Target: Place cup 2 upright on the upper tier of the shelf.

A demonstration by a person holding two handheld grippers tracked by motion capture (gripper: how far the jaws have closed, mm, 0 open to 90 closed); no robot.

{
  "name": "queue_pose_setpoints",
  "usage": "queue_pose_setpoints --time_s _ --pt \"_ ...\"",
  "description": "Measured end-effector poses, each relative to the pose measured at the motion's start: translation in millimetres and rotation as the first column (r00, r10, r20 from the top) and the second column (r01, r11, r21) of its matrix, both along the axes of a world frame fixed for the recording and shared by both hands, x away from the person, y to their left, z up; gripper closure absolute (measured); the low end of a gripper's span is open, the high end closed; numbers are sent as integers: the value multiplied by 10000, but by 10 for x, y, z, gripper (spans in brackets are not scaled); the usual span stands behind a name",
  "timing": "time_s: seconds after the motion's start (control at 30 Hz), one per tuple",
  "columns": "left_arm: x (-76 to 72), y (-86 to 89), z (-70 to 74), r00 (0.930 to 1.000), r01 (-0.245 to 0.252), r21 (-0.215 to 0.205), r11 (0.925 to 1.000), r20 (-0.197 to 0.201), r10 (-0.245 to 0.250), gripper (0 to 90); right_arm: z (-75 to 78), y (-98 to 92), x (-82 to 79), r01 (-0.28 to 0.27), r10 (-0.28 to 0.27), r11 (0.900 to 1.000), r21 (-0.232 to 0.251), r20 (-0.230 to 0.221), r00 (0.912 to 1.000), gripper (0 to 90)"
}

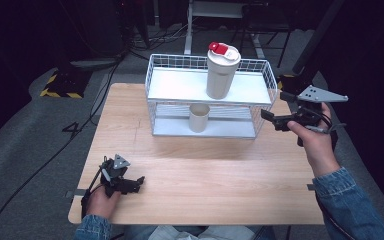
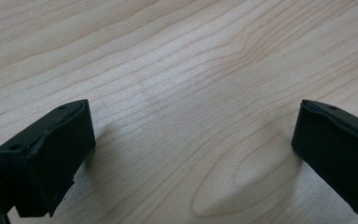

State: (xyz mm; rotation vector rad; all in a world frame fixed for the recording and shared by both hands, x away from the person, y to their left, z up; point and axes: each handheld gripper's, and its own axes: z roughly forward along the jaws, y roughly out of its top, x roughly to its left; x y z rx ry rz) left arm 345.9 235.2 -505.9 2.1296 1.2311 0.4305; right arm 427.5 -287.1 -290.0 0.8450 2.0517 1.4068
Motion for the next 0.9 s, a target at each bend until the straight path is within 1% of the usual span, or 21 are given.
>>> queue_pose_setpoints --time_s 0.07,0.13,0.17,0.2,0.27,0.3,0.33,0.37,0.43,0.47,0.5,0.53,0.6,0.63,0.67,0.7,0.73,0.77,0.8,0.83,0.9 --pt "5 4 2 10000 23 79 10000 34 -23 0 -56 -53 -35 18 -17 10000 42 -252 9997 48" --pt "5 4 2 10000 20 82 10000 37 -21 0 -153 -128 -86 114 -124 9995 -309 -337 9994 46" --pt "5 4 2 10000 22 82 10000 35 -22 0 -153 -128 -86 114 -124 9995 -309 -337 9994 46" --pt "5 3 2 10000 21 82 10000 39 -21 0 -226 -177 -113 156 -176 9991 -396 -508 9986 46" --pt "5 3 1 10000 18 77 10000 36 -18 0 -264 -199 -126 204 -229 9989 -413 -604 9979 46" --pt "5 4 2 10000 25 87 10000 38 -25 0 -303 -220 -139 234 -262 9989 -414 -686 9973 46" --pt "5 4 2 10000 25 85 10000 36 -25 0 -384 -263 -166 266 -301 9988 -413 -852 9959 46" --pt "5 4 2 10000 24 85 10000 38 -24 0 -384 -263 -166 266 -301 9988 -413 -852 9959 46" --pt "5 3 2 10000 21 83 10000 39 -21 0 -499 -321 -204 304 -343 9987 -399 -1009 9943 46" --pt "5 3 2 10000 21 83 10000 39 -21 0 -499 -321 -204 304 -343 9987 -399 -1009 9943 46" --pt "5 4 2 10000 22 85 10000 34 -22 0 -567 -354 -225 350 -400 9982 -485 -1063 9935 47" --pt "5 4 2 10000 22 84 10000 37 -23 0 -567 -354 -225 350 -400 9982 -485 -1063 9935 47" --pt "5 3 2 10000 20 81 10000 38 -21 0 -641 -382 -245 370 -432 9979 -540 -1181 9921 47" --pt "4 3 2 10000 19 81 10000 37 -20 0 -716 -413 -267 417 -487 9975 -566 -1289 9905 47" --pt "4 3 2 10000 19 81 10000 37 -20 0 -753 -431 -278 449 -524 9972 -592 -1332 9897 47" --pt "5 4 2 10000 25 86 10000 35 -25 0 -753 -431 -278 449 -524 9972 -592 -1332 9897 47" --pt "4 3 2 10000 20 82 10000 37 -20 0 -824 -466 -303 518 -578 9976 -449 -1459 9876 48" --pt "5 4 2 10000 24 87 10000 38 -25 0 -824 -466 -303 518 -578 9976 -449 -1459 9876 48" --pt "4 3 1 10000 21 81 10000 37 -21 0 -898 -500 -327 569 -613 9978 -329 -1536 9862 48" --pt "4 3 2 10000 22 86 10000 37 -22 0 -898 -500 -327 569 -613 9978 -329 -1536 9862 48" --pt "4 3 1 10000 19 80 10000 38 -19 0 -1004 -551 -370 685 -750 9966 -459 -1572 9847 54"
